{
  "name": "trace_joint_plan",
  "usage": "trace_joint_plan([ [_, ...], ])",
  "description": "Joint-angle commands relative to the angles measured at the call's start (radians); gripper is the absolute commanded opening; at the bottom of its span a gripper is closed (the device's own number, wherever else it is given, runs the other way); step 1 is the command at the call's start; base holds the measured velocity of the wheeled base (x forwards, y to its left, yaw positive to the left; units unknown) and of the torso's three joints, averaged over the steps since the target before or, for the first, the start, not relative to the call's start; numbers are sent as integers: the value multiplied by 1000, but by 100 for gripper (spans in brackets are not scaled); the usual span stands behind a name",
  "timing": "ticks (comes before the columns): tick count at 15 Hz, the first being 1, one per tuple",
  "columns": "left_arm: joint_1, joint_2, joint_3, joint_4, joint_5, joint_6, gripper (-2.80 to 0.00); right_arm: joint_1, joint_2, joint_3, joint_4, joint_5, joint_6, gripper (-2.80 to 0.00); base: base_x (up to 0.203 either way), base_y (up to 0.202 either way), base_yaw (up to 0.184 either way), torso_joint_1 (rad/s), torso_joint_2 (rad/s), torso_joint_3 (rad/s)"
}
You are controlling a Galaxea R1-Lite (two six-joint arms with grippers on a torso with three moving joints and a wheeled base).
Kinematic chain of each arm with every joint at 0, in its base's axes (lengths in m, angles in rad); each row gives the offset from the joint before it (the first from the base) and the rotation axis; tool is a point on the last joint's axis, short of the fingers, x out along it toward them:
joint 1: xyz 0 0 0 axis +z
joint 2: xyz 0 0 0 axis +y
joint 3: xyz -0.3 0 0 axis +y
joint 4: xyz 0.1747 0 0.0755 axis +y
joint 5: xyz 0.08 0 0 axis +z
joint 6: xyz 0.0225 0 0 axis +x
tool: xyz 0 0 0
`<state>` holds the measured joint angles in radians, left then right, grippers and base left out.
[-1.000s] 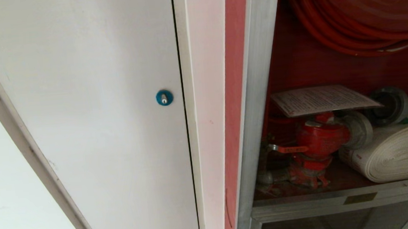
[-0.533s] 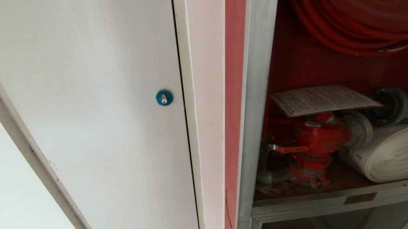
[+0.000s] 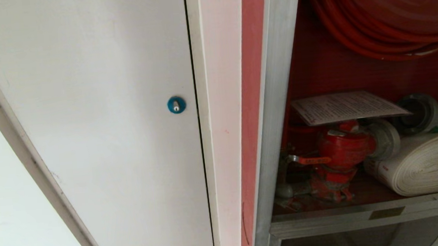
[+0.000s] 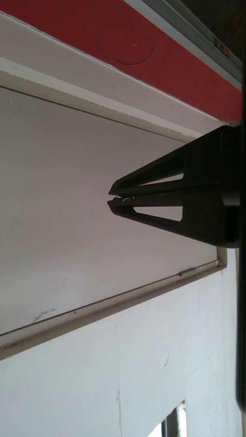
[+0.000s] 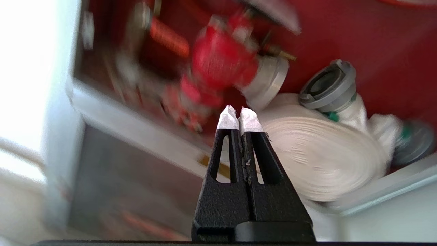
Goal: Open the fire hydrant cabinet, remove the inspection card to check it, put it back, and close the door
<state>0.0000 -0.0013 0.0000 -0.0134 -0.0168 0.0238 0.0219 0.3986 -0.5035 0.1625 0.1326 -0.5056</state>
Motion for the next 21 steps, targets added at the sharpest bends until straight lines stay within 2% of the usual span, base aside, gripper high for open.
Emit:
trace_joint_plan([
  [1,0,0,6,0,0,-1,-280,1,107,-43,33,2,-183,-280,0,0,0,0,0,0],
  [3,0,0,6,0,0,-1,-280,0,190,-116,75,-4,-343,-280,0,0,0,0,0,0],
  [6,0,0,6,0,0,-1,-280,0,277,-211,189,-86,-653,-280,0,0,0,0,0,0],
  [7,0,0,6,0,0,-1,-280,0,295,-225,207,-106,-725,-280,0,0,0,0,0,0],
  [8,0,0,6,0,0,-1,-280,1,321,-228,203,-109,-828,-280,0,0,0,0,0,0],
  [10,0,0,6,0,0,1,-280,15,399,-232,147,-111,-938,-280,0,0,0,0,0,0],
  [12,0,0,6,0,0,0,-280,63,491,-235,37,-116,-963,-280,0,0,0,0,0,0],
  [14,0,0,6,0,0,1,-280,185,576,-250,-81,-137,-962,-280,0,0,0,0,0,0],
  [18,0,0,6,0,0,0,-280,405,740,-316,-235,-236,-903,-280,0,0,0,0,0,0],
  [21,0,0,6,0,0,1,-280,431,794,-336,-256,-272,-884,-280,0,0,0,0,0,0],
])
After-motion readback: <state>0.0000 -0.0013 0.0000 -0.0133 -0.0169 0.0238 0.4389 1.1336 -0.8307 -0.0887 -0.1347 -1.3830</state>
